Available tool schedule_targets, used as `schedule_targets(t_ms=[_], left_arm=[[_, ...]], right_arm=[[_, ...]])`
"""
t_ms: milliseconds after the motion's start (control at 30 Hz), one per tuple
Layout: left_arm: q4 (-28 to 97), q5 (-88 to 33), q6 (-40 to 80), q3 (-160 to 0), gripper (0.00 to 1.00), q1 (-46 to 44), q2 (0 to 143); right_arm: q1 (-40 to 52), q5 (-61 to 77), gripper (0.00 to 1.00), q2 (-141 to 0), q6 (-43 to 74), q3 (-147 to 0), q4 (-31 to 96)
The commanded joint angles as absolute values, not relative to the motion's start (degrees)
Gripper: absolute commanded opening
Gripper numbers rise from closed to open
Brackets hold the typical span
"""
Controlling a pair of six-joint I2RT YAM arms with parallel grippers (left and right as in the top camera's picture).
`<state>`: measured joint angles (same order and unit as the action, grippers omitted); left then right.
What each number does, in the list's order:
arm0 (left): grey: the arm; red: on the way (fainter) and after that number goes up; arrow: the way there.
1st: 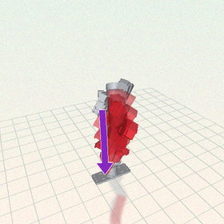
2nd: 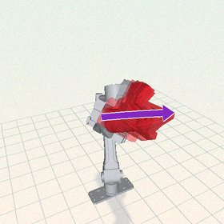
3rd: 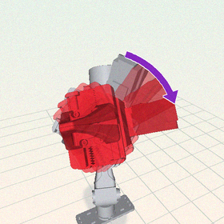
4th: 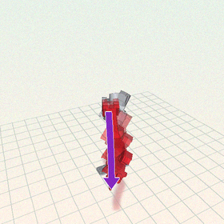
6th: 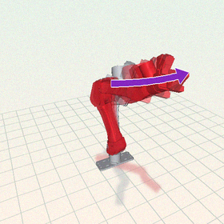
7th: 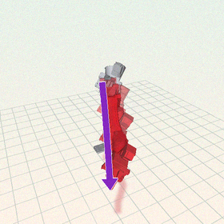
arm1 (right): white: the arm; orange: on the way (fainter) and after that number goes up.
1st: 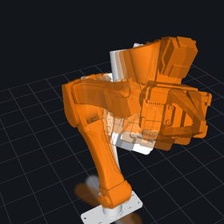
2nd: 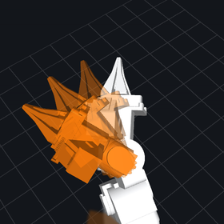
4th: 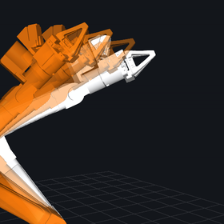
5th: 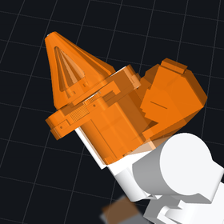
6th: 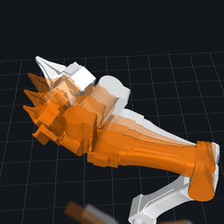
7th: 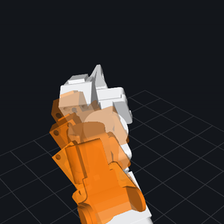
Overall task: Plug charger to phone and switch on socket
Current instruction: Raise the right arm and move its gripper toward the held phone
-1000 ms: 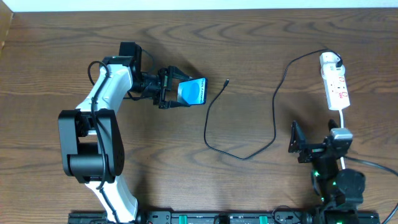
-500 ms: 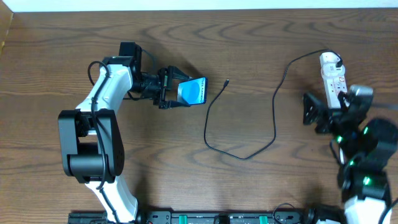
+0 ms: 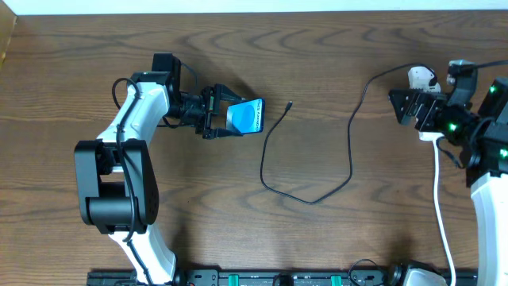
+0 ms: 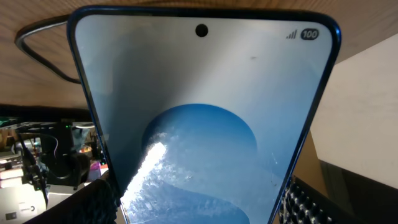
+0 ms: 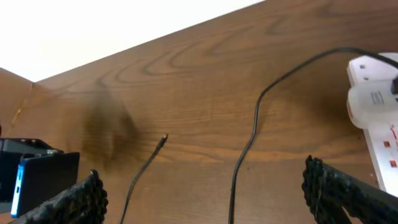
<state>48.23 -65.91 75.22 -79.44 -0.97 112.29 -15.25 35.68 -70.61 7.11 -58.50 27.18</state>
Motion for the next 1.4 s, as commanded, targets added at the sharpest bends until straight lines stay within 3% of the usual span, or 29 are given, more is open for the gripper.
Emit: schedule_targets(t_ms=[0,300,733,1033,1367], left_arm=[[48.53,-68.53,75.99,-80.25,0.6,-1.06,110.67],[48.56,-67.24,75.96,-80.25,0.61,-1.06,110.67],[48.56,-66.83,75.96,-80.23,0.6,-1.06,110.67],[48.53,-66.04,75.99,-80.23,0.61,-1.06,110.67],[48.56,-58.04,76.01,-80.23,0.61,-1.06,110.67]], right_arm=[[-14.37,37.74,0.99,-70.78,5.89,-59.96,27.68],[-11.33,38.81,0.99,-72.62,5.89,-64.49,29.52],[-10.76,39.4,0.99,-88.44,-2.04,-88.12,55.02],[-10.83,37.67,0.99,-89.17,-2.2,-89.41,47.35],[-7.03,37.41,0.99,-89.82,1.19,-89.01,47.27]])
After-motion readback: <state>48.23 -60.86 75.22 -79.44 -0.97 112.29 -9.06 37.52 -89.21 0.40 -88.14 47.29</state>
